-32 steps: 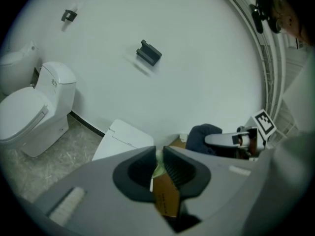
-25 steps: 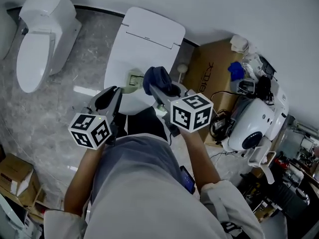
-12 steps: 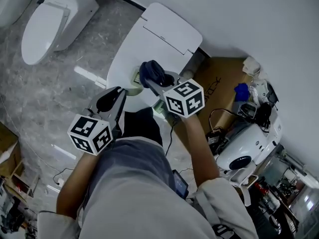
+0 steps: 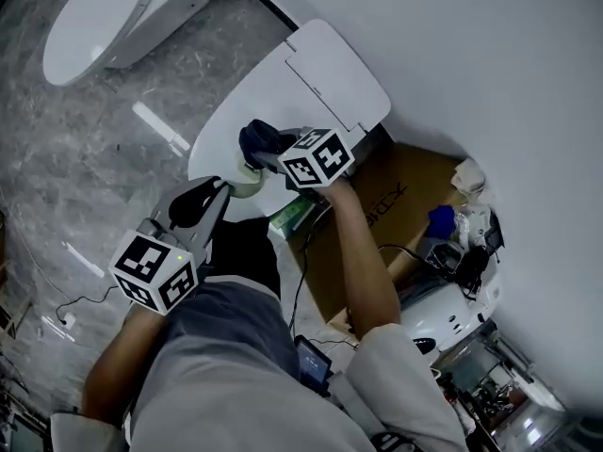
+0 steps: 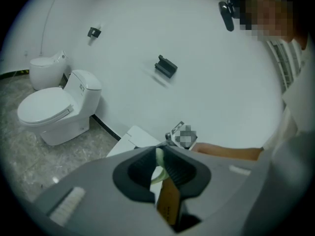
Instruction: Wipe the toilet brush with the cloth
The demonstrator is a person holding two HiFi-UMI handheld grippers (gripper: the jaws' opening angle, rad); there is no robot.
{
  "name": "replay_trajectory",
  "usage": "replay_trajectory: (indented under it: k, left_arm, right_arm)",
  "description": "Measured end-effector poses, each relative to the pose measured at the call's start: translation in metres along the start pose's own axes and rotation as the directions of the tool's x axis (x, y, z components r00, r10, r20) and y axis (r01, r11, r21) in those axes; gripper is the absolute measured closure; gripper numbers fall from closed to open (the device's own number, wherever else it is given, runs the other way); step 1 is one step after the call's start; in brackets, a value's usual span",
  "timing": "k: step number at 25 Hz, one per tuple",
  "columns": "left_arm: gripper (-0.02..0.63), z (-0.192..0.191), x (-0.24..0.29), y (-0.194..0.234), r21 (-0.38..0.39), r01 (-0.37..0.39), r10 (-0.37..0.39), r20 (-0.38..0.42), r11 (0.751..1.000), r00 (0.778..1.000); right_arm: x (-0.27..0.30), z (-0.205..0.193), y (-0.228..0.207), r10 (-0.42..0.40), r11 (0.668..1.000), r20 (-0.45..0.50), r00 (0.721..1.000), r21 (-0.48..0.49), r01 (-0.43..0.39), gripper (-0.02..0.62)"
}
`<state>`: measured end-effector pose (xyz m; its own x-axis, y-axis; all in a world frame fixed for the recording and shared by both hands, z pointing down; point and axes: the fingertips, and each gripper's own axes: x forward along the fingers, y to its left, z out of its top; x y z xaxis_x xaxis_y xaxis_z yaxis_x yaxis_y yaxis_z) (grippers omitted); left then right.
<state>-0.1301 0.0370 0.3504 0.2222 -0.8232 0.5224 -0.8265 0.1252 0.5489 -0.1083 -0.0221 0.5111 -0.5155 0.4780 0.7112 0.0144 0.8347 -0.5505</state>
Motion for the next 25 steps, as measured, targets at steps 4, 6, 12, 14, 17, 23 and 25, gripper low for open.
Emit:
replay_trajectory:
  k: [4,6,12,14,17,23,25]
  left_arm:
    - [0.606,0.001,0.001,0.000,-0.001,-0.018,0.018,0.003,1.000,1.000]
    - [0.606,0.001,0.000,0.001,-0.008,-0.035,0.035,0.008,0.999,0.999]
    - [0.606,0.005,0.004,0.007,-0.017,-0.067,0.067,0.024,0.998,0.997]
    - [0.606,0.006,0.005,0.008,-0.022,-0.071,0.072,0.032,0.997,0.997]
    - [0.606,0.009,0.006,0.008,-0.037,-0.076,0.078,0.047,0.996,0.996]
    - [0.606,0.012,0.010,0.009,-0.046,-0.079,0.082,0.054,0.996,0.995]
    - [0.606,0.014,0.011,0.009,-0.041,-0.080,0.083,0.050,0.996,0.995]
  right_arm:
    - [0.031,0.001,-0.006,0.086,0.989,-0.121,0.989,-0.111,-0.099,0.500]
    - [0.047,-0.002,-0.010,0.098,0.976,-0.197,0.976,-0.170,-0.132,0.500]
    - [0.087,-0.021,-0.031,0.095,0.943,-0.381,0.920,-0.261,-0.206,0.500]
    - [0.097,-0.030,-0.034,0.101,0.939,-0.424,0.900,-0.259,-0.227,0.502]
    - [0.108,-0.035,-0.036,0.112,0.940,-0.441,0.890,-0.244,-0.239,0.502]
    - [0.123,-0.040,-0.045,0.098,0.946,-0.463,0.881,-0.232,-0.227,0.500]
    - [0.128,-0.041,-0.048,0.091,0.945,-0.475,0.875,-0.236,-0.226,0.501]
